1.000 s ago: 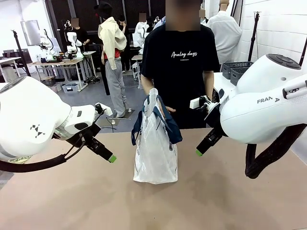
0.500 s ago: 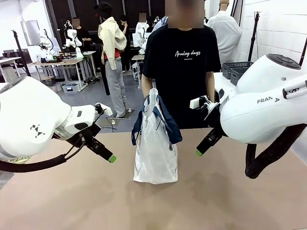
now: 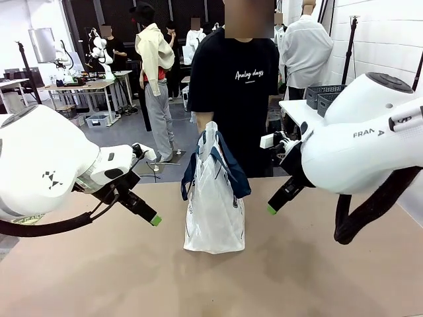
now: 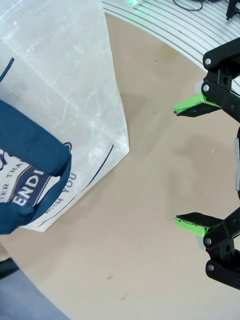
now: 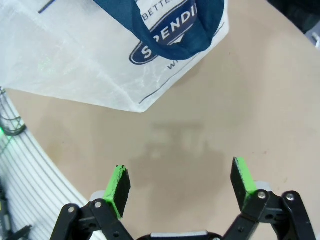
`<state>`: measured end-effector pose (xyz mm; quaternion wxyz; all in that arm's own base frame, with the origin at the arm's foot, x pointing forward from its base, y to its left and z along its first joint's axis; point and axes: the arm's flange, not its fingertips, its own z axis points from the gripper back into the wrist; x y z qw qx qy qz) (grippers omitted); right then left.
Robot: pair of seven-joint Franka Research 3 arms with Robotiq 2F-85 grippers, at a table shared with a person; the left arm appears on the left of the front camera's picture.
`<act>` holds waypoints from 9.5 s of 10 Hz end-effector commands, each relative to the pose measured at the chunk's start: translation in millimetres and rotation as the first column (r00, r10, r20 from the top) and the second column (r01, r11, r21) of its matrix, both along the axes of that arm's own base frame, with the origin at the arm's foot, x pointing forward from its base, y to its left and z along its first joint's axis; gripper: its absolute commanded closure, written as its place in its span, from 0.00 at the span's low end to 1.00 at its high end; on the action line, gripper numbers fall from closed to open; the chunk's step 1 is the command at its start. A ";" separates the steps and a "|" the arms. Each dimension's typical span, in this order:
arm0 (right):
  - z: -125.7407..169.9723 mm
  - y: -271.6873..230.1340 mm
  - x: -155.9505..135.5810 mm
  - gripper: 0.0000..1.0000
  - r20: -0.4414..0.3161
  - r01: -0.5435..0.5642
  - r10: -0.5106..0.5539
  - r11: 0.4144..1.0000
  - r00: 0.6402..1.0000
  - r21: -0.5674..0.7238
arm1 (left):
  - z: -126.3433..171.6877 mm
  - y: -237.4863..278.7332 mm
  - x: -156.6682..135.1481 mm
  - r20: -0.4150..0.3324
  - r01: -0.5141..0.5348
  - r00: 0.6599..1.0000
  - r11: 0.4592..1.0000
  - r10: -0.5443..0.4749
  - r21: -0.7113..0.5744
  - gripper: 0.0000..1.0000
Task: Transfer purchased items from the store into the shopping bag.
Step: Open the Reusable shopping bag in the center of the table, then move the Reusable shopping bag to the right side of the table.
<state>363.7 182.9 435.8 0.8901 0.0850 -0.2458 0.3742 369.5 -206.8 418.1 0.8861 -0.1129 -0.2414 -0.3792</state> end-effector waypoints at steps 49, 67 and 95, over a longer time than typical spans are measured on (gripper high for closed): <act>90.5 133.4 181.9 1.00 -0.469 0.275 -0.276 0.959 0.839 -0.073 | 104.6 -80.0 105.0 -0.365 -0.463 0.841 0.880 0.399 -0.105 1.00; 95.6 63.0 146.0 1.00 -0.253 0.172 -0.221 0.964 0.942 -0.200 | 100.0 -51.9 73.0 -0.181 -0.370 0.909 0.927 0.374 0.058 1.00; 91.3 63.8 139.4 1.00 -0.252 0.166 -0.222 0.959 0.942 -0.228 | 98.2 -58.7 69.3 -0.183 -0.348 0.915 0.933 0.360 0.094 1.00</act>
